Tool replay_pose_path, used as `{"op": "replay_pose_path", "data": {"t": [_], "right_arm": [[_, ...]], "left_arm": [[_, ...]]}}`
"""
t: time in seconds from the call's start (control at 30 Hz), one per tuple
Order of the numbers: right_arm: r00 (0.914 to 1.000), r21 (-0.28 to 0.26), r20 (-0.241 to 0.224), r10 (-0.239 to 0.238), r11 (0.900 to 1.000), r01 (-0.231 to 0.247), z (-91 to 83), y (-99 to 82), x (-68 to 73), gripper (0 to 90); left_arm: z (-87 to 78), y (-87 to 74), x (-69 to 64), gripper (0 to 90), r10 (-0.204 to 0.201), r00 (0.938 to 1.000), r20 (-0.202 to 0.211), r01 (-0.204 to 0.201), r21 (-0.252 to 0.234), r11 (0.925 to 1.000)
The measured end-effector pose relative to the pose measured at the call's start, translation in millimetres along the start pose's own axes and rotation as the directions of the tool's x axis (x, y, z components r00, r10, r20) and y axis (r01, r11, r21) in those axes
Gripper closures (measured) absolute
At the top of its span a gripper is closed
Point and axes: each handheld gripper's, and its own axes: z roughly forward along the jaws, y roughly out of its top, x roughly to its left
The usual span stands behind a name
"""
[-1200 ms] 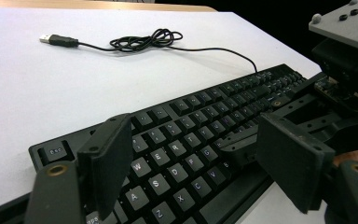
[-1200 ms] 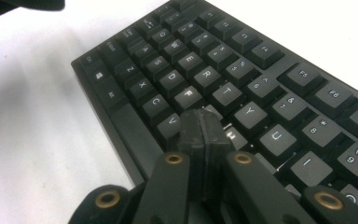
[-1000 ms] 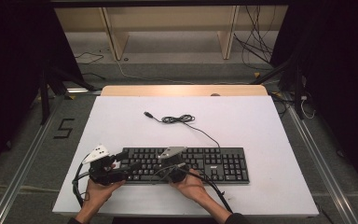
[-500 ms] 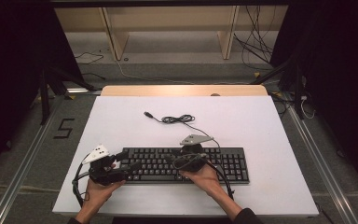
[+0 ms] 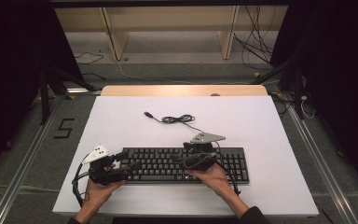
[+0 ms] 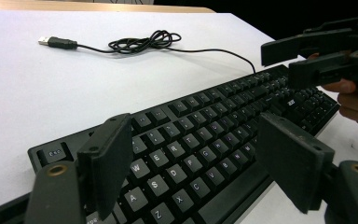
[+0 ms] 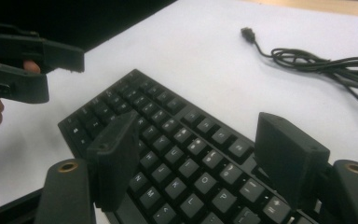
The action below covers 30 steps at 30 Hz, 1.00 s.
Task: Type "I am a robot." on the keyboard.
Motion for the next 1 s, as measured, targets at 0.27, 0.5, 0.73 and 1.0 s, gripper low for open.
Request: {"op": "replay_pose_path", "data": {"t": [0.27,0.5,0.73,1.0], "right_arm": [[0.9999,-0.035,0.008,0.008,0.9994,-0.007,-12.3,-1.0,-5.1,31.6],[0.9999,-0.018,0.016,0.003,0.9998,-0.003,-10.3,-1.3,-5.8,33.1],[0.9994,0.02,0.032,0.014,0.9997,-0.014,-4.6,-1.6,-7.0,43.8],[0.9997,0.048,0.022,0.009,0.9988,-0.01,2.2,-1.8,-5.4,60.9]], "left_arm": [[0.2,0.0,0.0,26.9,0.0,1.0,-0.001,0.0,0.0,1.0],[0.2,-0.1,-0.1,26.9,0.002,1.0,-0.001,-0.002,-0.001,1.0],[0.7,-0.2,-0.4,26.9,0.003,1.0,0.0,-0.003,0.001,1.0],[0.6,-0.1,-0.2,26.9,0.002,1.0,0.0,-0.002,-0.001,1.0]]}}
